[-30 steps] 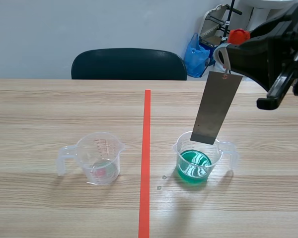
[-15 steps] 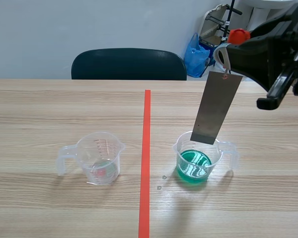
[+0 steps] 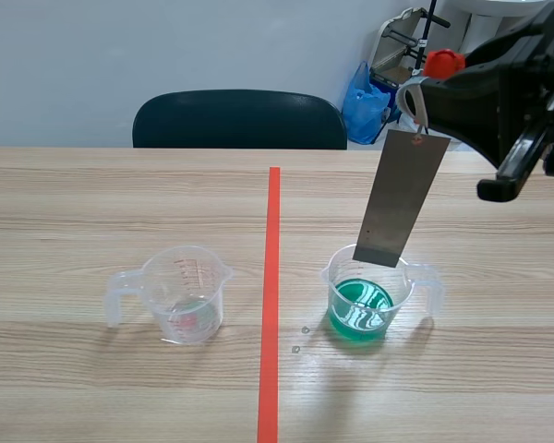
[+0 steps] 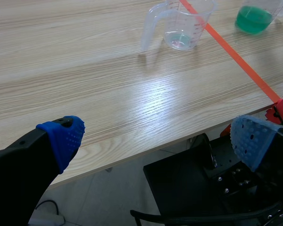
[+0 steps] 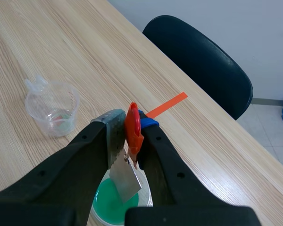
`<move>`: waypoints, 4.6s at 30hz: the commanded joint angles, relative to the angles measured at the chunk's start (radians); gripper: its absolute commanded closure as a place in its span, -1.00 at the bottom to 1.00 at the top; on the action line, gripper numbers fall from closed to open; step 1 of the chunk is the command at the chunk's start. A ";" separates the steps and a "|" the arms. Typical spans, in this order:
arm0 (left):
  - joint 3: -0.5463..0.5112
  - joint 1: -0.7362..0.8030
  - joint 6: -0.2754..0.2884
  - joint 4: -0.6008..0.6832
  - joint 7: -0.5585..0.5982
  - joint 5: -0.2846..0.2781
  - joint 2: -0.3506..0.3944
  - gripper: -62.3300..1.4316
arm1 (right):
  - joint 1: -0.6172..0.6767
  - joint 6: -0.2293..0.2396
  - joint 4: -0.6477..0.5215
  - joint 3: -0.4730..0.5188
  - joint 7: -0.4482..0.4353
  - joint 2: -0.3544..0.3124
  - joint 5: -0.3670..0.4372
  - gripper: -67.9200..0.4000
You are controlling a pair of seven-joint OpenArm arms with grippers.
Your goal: Do the redox reaction experiment
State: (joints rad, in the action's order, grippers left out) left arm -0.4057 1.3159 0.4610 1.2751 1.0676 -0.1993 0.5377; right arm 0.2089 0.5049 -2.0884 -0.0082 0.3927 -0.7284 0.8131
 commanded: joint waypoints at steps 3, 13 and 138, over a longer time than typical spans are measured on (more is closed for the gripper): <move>0.000 0.001 0.002 0.013 0.014 -0.002 -0.003 -1.00 | -0.015 -0.003 -0.016 0.010 -0.018 -0.014 0.011 0.93; 0.000 0.001 0.002 0.013 0.014 -0.002 -0.003 -1.00 | -0.015 -0.004 -0.016 0.010 -0.017 -0.014 0.010 0.93; 0.000 0.001 0.005 0.013 0.014 -0.002 -0.002 -1.00 | -0.525 -0.124 0.315 -0.615 0.249 0.639 -0.209 0.93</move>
State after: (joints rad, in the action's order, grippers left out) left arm -0.4053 1.3159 0.4641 1.2751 1.0672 -0.1989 0.5377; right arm -0.2989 0.3809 -1.7660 -0.6231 0.6559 -0.0914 0.5980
